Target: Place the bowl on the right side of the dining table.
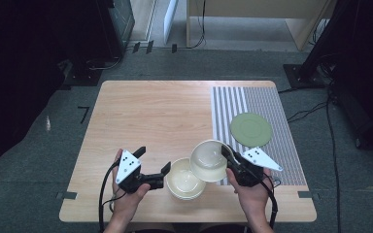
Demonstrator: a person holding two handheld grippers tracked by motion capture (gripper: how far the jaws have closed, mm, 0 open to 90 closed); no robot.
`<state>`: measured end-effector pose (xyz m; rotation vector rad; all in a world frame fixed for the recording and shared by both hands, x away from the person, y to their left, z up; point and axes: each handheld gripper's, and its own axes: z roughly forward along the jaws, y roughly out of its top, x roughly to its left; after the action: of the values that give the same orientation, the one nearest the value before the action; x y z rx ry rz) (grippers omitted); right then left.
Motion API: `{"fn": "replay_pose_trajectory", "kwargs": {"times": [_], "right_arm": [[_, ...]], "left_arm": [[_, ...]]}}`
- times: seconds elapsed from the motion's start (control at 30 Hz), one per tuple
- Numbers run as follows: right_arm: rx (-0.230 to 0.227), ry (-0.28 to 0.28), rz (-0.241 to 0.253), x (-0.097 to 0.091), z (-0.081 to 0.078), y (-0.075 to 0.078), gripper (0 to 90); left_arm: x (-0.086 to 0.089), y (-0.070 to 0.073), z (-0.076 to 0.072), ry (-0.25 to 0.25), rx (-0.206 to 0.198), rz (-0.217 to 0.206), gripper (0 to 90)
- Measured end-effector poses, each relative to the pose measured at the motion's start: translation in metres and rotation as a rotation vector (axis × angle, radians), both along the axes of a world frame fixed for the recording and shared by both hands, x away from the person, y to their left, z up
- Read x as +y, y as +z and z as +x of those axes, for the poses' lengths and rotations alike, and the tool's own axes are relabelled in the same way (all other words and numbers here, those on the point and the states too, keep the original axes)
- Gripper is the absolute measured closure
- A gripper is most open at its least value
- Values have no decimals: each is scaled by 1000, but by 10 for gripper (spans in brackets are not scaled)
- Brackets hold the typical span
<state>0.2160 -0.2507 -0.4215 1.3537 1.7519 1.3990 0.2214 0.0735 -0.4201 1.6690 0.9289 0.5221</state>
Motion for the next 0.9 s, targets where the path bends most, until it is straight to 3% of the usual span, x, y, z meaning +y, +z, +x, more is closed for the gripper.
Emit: {"fn": "replay_pose_trajectory", "kwargs": {"times": [0.1,0.2,0.33,0.5,0.7,0.8,0.87,0.9], "right_arm": [[-4,-12,4,-5,1,2,835],[-6,-21,7,-8,1,2,835],[-5,-30,8,-12,2,2,835],[-3,-39,7,-16,3,1,834],[-3,-52,9,-21,4,2,834],[-11,-65,-19,-21,4,1,833],[-11,-65,-30,-20,4,1,827],[-11,-65,-30,-20,4,1,827]], "left_arm": [[7,-3,2,16,13,9,37],[14,-5,4,38,17,15,127],[29,-9,6,84,21,-2,128],[49,-16,10,132,42,-5,105],[72,-31,6,197,73,27,90],[82,-37,4,203,89,24,38],[94,-44,5,254,100,35,11],[94,-44,5,254,100,35,12]]}}
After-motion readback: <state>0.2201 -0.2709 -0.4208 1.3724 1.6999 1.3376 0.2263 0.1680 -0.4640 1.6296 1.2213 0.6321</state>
